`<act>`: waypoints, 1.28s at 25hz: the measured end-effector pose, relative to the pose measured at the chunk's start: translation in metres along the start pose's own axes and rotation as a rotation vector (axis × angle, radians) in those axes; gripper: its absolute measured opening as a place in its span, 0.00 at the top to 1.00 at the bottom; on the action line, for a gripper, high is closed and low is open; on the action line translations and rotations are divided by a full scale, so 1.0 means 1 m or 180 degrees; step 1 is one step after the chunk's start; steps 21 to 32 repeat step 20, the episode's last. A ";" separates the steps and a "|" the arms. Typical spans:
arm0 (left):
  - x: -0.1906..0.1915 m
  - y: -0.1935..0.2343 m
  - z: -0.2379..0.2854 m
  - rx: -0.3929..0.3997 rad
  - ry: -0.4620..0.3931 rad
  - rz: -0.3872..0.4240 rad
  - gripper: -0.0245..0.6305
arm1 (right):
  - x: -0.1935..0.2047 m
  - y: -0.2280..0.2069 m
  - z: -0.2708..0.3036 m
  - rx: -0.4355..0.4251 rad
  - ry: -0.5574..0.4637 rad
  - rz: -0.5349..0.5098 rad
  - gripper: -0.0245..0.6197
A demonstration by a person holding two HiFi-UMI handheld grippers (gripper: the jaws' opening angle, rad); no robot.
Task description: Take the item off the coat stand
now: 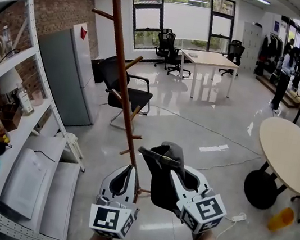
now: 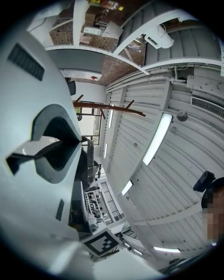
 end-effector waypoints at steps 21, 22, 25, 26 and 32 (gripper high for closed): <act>-0.002 -0.019 -0.027 -0.0088 0.0011 -0.0009 0.95 | -0.003 0.004 -0.030 0.0096 -0.0052 0.0044 0.87; -0.002 -0.019 -0.027 -0.0088 0.0011 -0.0009 0.95 | -0.003 0.004 -0.030 0.0096 -0.0052 0.0044 0.87; -0.002 -0.019 -0.027 -0.0088 0.0011 -0.0009 0.95 | -0.003 0.004 -0.030 0.0096 -0.0052 0.0044 0.87; -0.002 -0.019 -0.027 -0.0088 0.0011 -0.0009 0.95 | -0.003 0.004 -0.030 0.0096 -0.0052 0.0044 0.87; -0.002 -0.019 -0.027 -0.0088 0.0011 -0.0009 0.95 | -0.003 0.004 -0.030 0.0096 -0.0052 0.0044 0.87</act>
Point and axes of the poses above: the fingertips, and each gripper's own axes: z forward along the fingers, y to its left, x out of its underside, the point moved 6 cm from there along -z, backward along the fingers, and after that the axes turned 10 degrees about -x, right-handed, at the moved point
